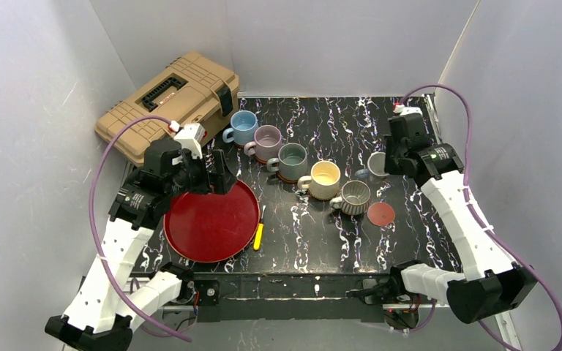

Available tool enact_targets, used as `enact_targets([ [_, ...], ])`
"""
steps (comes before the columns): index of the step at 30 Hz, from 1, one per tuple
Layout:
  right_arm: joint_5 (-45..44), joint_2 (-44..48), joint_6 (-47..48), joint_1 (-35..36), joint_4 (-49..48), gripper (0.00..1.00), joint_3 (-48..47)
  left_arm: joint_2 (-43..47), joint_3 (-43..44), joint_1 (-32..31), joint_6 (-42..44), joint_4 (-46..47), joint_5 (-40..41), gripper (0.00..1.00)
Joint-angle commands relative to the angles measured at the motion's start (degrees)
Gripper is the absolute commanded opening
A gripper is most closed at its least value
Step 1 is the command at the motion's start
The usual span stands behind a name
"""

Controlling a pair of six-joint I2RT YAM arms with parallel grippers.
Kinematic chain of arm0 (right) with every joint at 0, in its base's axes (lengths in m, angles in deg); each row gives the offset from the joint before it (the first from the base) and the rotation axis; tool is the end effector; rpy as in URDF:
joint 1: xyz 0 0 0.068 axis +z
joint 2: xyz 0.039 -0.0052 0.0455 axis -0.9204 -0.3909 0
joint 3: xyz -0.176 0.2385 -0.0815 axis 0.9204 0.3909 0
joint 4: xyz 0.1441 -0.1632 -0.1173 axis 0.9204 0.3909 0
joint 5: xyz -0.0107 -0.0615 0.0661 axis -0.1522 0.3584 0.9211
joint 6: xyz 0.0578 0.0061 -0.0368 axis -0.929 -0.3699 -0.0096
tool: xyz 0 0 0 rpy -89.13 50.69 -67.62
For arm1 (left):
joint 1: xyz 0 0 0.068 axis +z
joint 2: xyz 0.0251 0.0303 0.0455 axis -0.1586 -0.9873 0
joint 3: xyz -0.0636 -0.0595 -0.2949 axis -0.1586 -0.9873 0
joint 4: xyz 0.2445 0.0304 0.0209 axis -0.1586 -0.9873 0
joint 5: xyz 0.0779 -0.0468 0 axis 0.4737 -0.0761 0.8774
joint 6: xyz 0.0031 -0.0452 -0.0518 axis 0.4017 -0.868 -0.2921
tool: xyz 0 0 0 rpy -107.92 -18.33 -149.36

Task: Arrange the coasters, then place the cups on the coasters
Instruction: Place the cup on the coaster.

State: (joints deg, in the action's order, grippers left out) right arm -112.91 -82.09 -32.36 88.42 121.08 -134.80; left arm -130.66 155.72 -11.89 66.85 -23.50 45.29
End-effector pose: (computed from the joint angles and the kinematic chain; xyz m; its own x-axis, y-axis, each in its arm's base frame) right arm 0.1997 0.0539 0.3922 -0.6554 0.0119 -0.7551 0.1209 0.9886 -0.0894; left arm 0.1388 -0.0608 0.4063 -0.5514 -0.1324 -0.8237 0.2974 0.8913 -0.3424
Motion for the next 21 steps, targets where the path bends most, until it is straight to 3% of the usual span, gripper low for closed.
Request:
enact_targets([
  [1,8.11,0.99,6.67,-8.44,-1.08,0.01,0.54,-0.30,-1.01,0.69,7.09,5.15,-17.12,0.97],
  [4,13.19,0.98,8.08,-9.82,0.69,0.01,-1.20,-0.93,-4.07,0.20,7.06,12.30,-31.03,0.89],
  [6,18.77,1.29,8.42,-9.83,1.85,0.01,-2.50,-0.86,-7.41,-3.07,4.92,19.43,-33.92,0.86],
  [10,25.45,1.09,8.50,-9.83,6.29,0.01,-4.55,-4.13,-9.26,-18.85,5.92,28.43,-23.01,0.87],
  [12,27.39,1.17,8.56,-9.83,8.16,0.01,-5.06,-8.57,-7.18,-23.89,5.64,30.39,-19.30,0.87],
  [21,29.81,2.55,11.21,-9.74,14.10,0.01,-6.72,-26.91,6.14,-36.52,5.88,32.32,-8.10,0.83],
])
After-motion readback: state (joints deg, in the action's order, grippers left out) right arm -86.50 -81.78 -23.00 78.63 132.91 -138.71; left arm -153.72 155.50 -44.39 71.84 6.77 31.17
